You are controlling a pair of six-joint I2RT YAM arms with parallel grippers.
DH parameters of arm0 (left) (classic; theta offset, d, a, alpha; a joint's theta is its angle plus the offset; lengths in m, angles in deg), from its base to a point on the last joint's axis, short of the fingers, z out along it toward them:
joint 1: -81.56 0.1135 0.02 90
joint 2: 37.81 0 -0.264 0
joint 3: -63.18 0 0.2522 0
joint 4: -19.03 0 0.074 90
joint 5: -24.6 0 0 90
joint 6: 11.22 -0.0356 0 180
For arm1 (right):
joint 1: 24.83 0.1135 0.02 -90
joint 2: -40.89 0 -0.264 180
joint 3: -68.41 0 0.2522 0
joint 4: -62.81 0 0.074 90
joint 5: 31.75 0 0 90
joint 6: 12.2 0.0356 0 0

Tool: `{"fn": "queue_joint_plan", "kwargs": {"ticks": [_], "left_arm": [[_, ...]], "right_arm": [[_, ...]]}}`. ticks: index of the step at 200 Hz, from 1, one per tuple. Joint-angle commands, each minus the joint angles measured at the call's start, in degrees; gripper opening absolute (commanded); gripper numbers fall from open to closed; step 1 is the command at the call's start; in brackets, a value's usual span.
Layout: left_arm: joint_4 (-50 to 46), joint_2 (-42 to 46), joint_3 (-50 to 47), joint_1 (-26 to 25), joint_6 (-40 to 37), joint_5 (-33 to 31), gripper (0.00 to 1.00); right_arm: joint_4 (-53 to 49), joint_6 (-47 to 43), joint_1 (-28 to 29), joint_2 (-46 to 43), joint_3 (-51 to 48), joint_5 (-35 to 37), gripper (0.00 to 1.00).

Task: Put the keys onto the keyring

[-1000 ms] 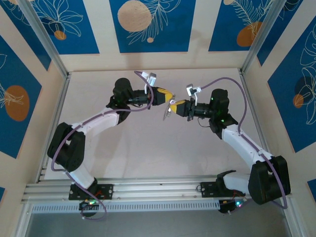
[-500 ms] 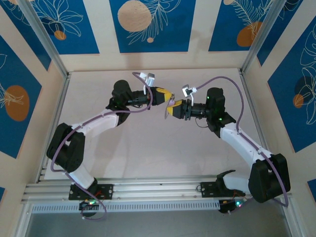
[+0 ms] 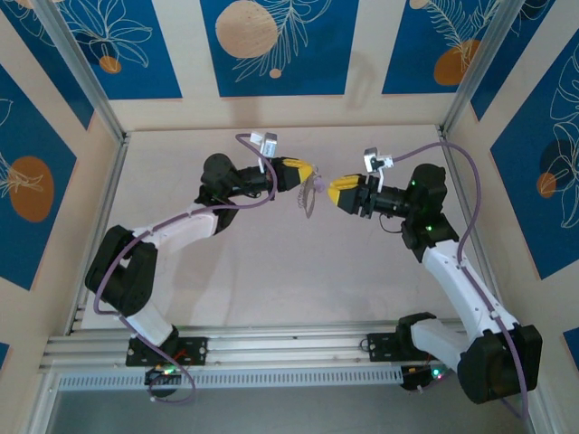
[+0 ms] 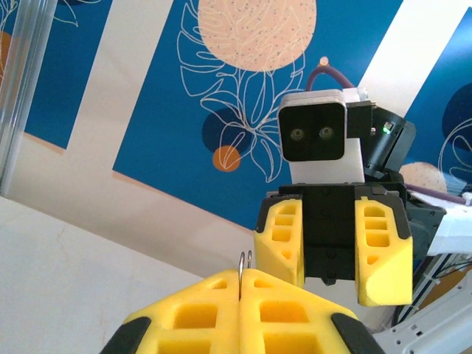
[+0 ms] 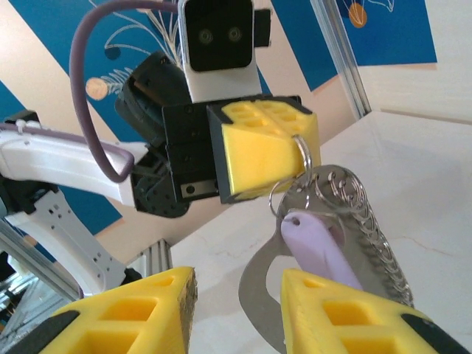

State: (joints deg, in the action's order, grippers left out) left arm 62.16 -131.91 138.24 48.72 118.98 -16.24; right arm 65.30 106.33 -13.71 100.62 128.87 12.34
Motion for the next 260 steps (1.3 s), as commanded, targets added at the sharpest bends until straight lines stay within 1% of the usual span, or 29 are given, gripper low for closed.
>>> {"fn": "queue_joint_plan", "kwargs": {"ticks": [1, 32, 98, 142, 188, 224, 243, 245, 251, 260], "left_arm": [[5.2, 1.7, -0.1, -1.0, 1.3, -0.8, 0.00], [5.3, 1.6, 0.0, -1.6, 1.5, -1.0, 0.00], [5.1, 1.6, 0.6, -2.3, 1.5, -0.7, 0.00], [4.9, 1.7, 0.8, -2.5, 1.2, -0.6, 0.00], [4.8, 1.4, 1.0, -2.4, 1.2, -0.4, 0.00], [4.3, 1.4, 1.3, -2.5, 1.0, -0.3, 0.00], [2.1, 1.8, 1.6, -2.4, -0.4, 0.1, 0.00], [1.7, 2.0, 1.6, -2.3, -0.7, 0.1, 0.01], [0.6, 2.3, 1.7, -2.2, -1.5, 0.4, 0.11], [-1.5, 2.8, 2.0, -1.9, -2.8, 0.7, 0.23]], "right_arm": [[5.0, 4.2, 0.0, 1.3, 2.1, 2.0, 0.37], [8.0, 6.0, 1.0, 3.3, 3.4, 3.5, 0.36], [9.7, 6.4, 2.8, 6.8, 5.6, 5.2, 0.35], [10.1, 6.4, 3.0, 8.3, 5.5, 5.3, 0.26], [10.4, 6.0, 3.0, 8.8, 5.1, 4.7, 0.00], [9.4, 4.9, 2.7, 8.8, 5.3, 4.2, 0.00], [8.3, 4.1, 2.0, 8.7, 5.8, 3.3, 0.00], [8.2, 3.9, 1.9, 8.7, 5.9, 3.2, 0.00], [7.2, 3.3, 1.8, 8.6, 6.2, 3.1, 0.00], [5.3, 2.0, 1.6, 8.5, 6.8, 3.0, 0.00]]}}
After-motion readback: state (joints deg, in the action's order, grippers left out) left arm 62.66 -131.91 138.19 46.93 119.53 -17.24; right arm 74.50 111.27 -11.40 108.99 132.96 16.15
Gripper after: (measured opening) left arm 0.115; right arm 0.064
